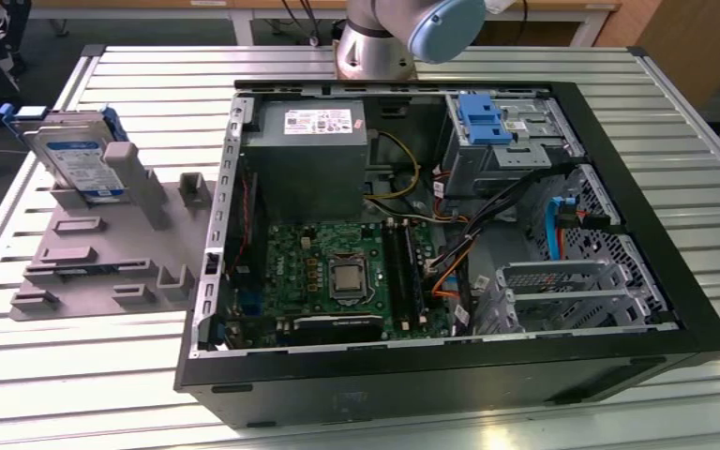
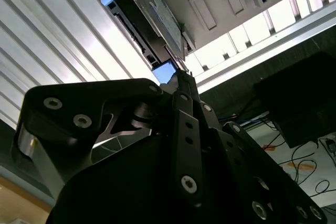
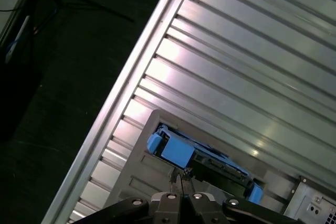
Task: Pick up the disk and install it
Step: 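Pick up the disk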
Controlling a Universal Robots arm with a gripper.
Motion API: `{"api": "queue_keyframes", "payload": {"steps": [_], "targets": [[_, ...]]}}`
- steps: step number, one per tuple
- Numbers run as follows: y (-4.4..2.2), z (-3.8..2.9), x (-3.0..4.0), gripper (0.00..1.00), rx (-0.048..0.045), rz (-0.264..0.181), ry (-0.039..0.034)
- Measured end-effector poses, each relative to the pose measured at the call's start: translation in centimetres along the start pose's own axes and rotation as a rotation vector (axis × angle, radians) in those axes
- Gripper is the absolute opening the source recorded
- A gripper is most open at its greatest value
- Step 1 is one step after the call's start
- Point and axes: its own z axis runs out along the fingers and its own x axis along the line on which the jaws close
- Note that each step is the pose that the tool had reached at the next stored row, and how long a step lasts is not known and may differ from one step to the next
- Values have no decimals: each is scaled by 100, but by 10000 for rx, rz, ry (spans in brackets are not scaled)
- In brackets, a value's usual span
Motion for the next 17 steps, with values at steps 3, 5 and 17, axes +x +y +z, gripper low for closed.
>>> {"api": "queue_keyframes", "payload": {"steps": [3,5,17], "targets": [[0,0,0,11,1,72,-2],[0,0,0,11,1,120,-5],[0,0,0,11,3,410,-17]]}}
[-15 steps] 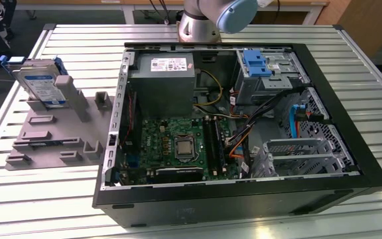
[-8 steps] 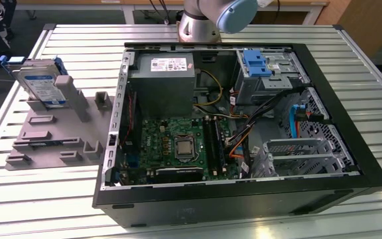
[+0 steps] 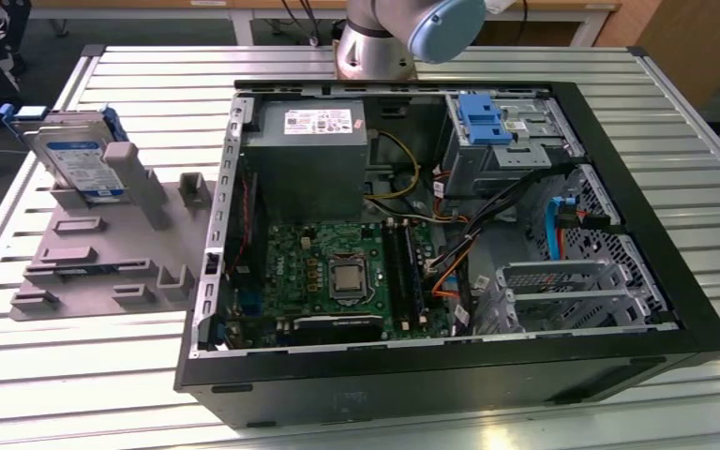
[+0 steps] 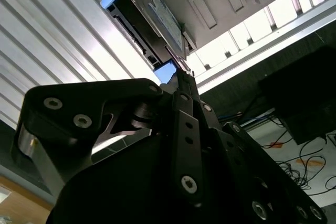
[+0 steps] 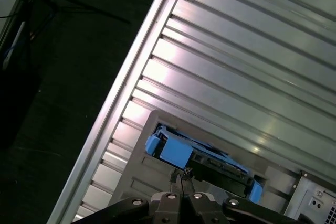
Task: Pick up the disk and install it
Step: 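Pick up the disk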
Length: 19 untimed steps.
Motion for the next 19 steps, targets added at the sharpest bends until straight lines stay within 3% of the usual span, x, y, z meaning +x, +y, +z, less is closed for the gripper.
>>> {"api": "queue_keyframes", "payload": {"steps": [19], "targets": [[0,0,0,11,3,457,-20]]}}
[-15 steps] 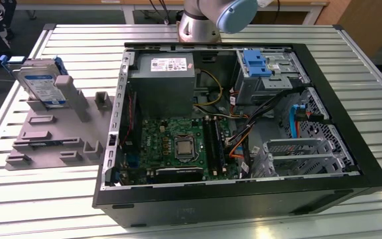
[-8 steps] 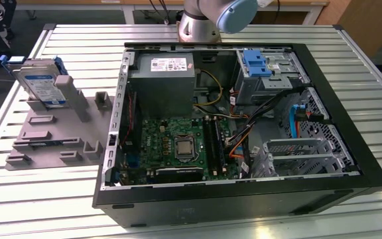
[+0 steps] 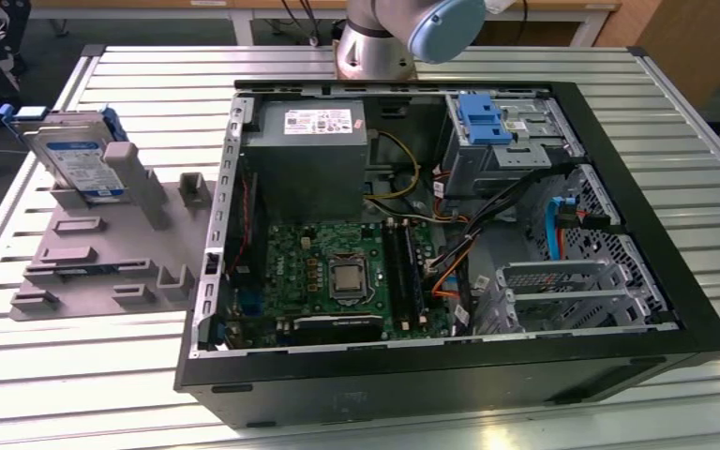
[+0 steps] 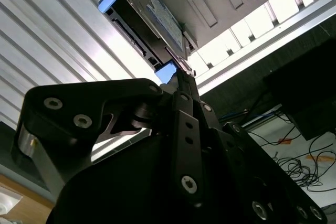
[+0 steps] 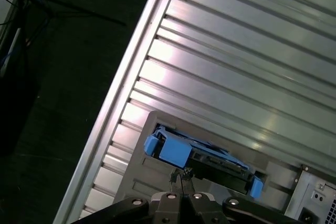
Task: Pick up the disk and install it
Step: 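Pick up the disk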
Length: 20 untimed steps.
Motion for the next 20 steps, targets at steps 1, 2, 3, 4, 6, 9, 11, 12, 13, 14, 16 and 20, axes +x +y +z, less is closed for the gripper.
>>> {"api": "queue_keyframes", "payload": {"steps": [1,2,3,4,6,9,11,12,13,14,16,20], "targets": [[0,0,0,11,0,27,-1],[0,0,0,11,0,50,-2],[0,0,0,11,0,75,-3],[1,0,0,11,0,99,-4],[1,0,0,11,0,147,-7],[0,0,0,11,1,220,-9],[0,0,0,11,2,267,-11],[0,0,0,11,1,269,-12],[0,0,1,11,2,193,-8],[0,2,0,11,0,16,-3],[0,5,0,11,-2,-359,16],[0,16,0,11,-6,-1077,47]]}}
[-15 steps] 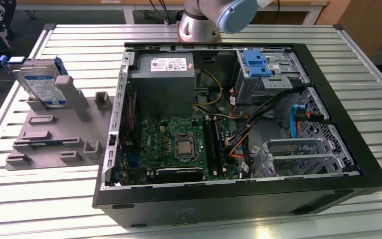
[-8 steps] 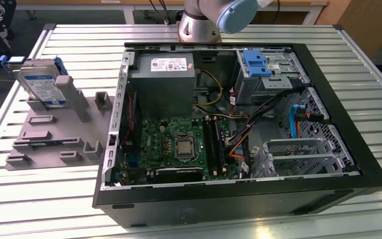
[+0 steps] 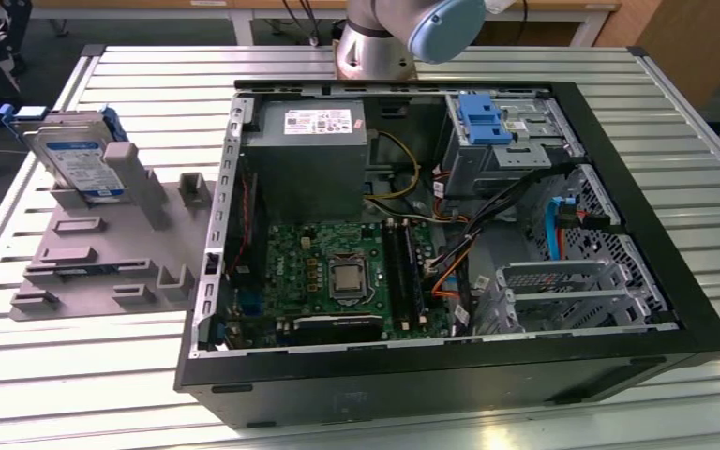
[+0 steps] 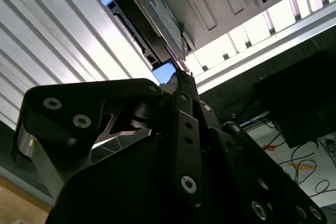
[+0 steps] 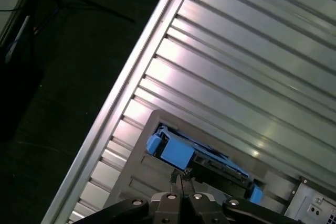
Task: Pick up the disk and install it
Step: 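Pick up the disk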
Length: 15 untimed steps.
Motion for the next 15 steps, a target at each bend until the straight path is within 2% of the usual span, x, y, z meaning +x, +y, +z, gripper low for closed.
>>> {"api": "queue_keyframes", "payload": {"steps": [3,7,15], "targets": [[0,4,1,11,-4,-532,24],[0,5,0,11,-5,-692,30],[-1,15,0,11,-13,-2151,92]]}}
